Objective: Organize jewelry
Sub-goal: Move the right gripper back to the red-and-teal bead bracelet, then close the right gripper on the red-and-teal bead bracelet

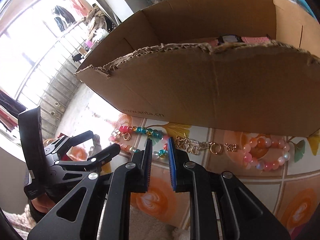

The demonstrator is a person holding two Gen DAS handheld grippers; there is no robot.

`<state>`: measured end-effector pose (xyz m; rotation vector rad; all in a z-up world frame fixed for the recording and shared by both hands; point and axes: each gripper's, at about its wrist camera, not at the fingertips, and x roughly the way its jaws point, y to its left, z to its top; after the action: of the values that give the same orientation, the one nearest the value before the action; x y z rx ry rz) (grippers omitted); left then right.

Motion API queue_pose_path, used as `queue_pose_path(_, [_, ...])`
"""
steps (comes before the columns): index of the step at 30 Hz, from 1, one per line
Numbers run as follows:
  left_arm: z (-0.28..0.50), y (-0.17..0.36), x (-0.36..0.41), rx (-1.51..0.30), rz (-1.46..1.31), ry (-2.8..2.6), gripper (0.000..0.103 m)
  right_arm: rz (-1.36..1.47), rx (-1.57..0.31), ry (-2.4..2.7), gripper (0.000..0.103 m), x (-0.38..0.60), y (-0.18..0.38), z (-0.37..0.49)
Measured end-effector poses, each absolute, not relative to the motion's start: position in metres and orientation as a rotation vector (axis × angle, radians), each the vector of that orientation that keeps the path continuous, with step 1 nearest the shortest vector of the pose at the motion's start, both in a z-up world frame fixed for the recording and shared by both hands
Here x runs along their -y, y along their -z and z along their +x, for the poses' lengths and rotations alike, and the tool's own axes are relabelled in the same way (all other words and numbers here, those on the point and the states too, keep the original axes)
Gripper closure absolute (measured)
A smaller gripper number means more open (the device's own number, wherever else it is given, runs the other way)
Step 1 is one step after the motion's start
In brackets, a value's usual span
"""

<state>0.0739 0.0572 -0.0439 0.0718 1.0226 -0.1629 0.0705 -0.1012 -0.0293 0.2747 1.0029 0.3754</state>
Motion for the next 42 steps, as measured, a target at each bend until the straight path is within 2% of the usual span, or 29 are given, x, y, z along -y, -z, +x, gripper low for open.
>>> queue_pose_path(14, [0.069,0.045,-0.055,-1.004,0.126,0.199,0.007,-0.093,-1.018,-0.343,0.087,0.052,0.029,0.082])
queue_pose_path(16, [0.066,0.044,-0.054,-0.986,0.139,0.203,0.007,-0.1,-1.024,-0.344,0.093,0.05,0.028,0.084])
queue_pose_path(28, [0.057,0.034,-0.07,-0.929,0.095,0.249,0.007,0.013,-0.962,-0.425,0.093,0.068,-0.008,0.051])
queue_pose_path(33, [0.043,0.011,-0.091,-0.818,-0.028,0.308,0.007,0.058,-0.968,-0.453,0.093,0.072,-0.005,0.033])
queue_pose_path(37, [0.04,0.003,-0.079,-0.801,-0.03,0.371,0.009,0.072,-1.009,-0.425,0.093,0.075,0.01,0.033])
queue_pose_path(39, [0.041,0.004,-0.069,-0.812,-0.015,0.405,0.017,0.085,-1.015,-0.411,0.093,0.078,0.016,0.035])
queue_pose_path(40, [0.042,0.006,-0.064,-0.82,-0.002,0.415,0.029,0.09,-1.015,-0.406,0.093,0.079,0.017,0.037])
queue_pose_path(42, [0.042,0.01,-0.052,-0.849,0.027,0.42,0.04,0.097,-1.014,-0.4,0.093,0.083,0.019,0.039])
